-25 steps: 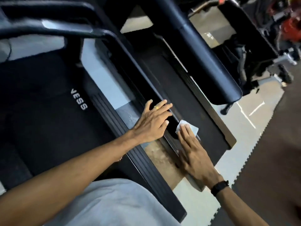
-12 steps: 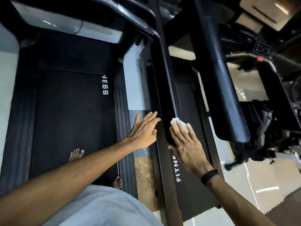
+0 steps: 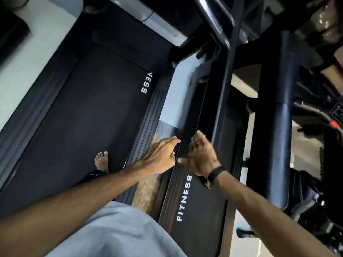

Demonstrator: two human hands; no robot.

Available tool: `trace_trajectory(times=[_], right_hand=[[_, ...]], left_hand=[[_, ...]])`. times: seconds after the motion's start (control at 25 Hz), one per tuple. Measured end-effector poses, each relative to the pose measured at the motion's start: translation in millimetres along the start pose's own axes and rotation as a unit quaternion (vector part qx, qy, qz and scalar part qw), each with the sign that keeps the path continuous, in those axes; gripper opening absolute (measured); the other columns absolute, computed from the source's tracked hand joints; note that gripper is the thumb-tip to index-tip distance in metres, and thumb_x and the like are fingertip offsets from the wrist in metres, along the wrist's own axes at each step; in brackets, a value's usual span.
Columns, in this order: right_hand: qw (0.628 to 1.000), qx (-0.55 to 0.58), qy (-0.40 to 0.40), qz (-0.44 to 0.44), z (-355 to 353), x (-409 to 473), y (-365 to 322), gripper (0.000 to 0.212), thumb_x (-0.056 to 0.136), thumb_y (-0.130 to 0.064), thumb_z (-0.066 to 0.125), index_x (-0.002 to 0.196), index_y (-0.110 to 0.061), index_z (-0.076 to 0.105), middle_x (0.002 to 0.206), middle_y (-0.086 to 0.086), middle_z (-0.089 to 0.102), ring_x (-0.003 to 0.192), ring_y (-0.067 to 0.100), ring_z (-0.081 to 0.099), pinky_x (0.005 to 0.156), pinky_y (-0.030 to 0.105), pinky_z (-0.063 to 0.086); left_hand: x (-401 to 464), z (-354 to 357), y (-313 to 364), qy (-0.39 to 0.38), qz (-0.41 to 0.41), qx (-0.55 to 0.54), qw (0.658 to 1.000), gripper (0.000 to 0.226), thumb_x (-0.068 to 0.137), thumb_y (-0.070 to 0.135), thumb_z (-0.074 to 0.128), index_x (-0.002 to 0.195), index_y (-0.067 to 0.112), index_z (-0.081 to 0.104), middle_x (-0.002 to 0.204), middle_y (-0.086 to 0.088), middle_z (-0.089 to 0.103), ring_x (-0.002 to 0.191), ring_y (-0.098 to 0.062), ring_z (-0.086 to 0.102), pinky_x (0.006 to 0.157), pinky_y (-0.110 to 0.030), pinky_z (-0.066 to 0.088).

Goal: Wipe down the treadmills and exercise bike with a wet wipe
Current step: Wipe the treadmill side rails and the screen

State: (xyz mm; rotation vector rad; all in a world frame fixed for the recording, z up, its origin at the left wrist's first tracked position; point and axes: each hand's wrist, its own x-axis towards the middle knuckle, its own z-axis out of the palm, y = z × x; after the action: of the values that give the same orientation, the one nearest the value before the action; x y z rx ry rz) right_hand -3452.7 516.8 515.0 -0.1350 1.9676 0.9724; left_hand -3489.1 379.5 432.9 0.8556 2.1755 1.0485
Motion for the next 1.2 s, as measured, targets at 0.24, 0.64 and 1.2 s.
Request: trace_trajectory(times=[0.24, 0.64, 1.2], right_hand=[[0.990, -0.026, -0.035, -0.133, 4, -31, 35, 0.085, 0.098, -0.070, 0.005, 0.160, -0.012, 0.006, 0.168, 0.013, 0.001, 0.155, 0.030, -0.009, 0.123, 0.052, -0.011], [0.983, 0.006, -0.087, -0.160, -20, -21, 46, 0.092, 0.095, -0.073, 0.003, 0.160, -0.007, 0.004, 0.168, 0.013, -0.002, 0.155, 0.028, -0.008, 0.125, 0.045, -0.007], [0.992, 0.013, -0.044, -0.118, -32, 31, 128, 0.099, 0.087, -0.079, -0.004, 0.160, -0.013, 0.013, 0.168, 0.006, 0.006, 0.155, 0.019, -0.005, 0.124, 0.047, -0.011]], left_hand=[[20, -6, -5, 0.001, -0.040, -0.016, 0.999, 0.064, 0.085, 0.003, 0.052, 0.146, 0.017, 0.046, 0.155, -0.001, 0.045, 0.139, -0.012, 0.047, 0.123, -0.052, 0.005], [32, -17, 13, 0.007, -0.071, -0.015, 0.997, 0.064, 0.085, 0.001, 0.048, 0.146, 0.019, 0.043, 0.149, 0.004, 0.052, 0.131, -0.015, 0.053, 0.116, -0.035, 0.007], [91, -1, 24, 0.021, -0.117, -0.073, 0.990, 0.062, 0.084, 0.002, 0.050, 0.144, 0.014, 0.042, 0.141, -0.007, 0.059, 0.125, -0.025, 0.058, 0.107, -0.042, 0.031]])
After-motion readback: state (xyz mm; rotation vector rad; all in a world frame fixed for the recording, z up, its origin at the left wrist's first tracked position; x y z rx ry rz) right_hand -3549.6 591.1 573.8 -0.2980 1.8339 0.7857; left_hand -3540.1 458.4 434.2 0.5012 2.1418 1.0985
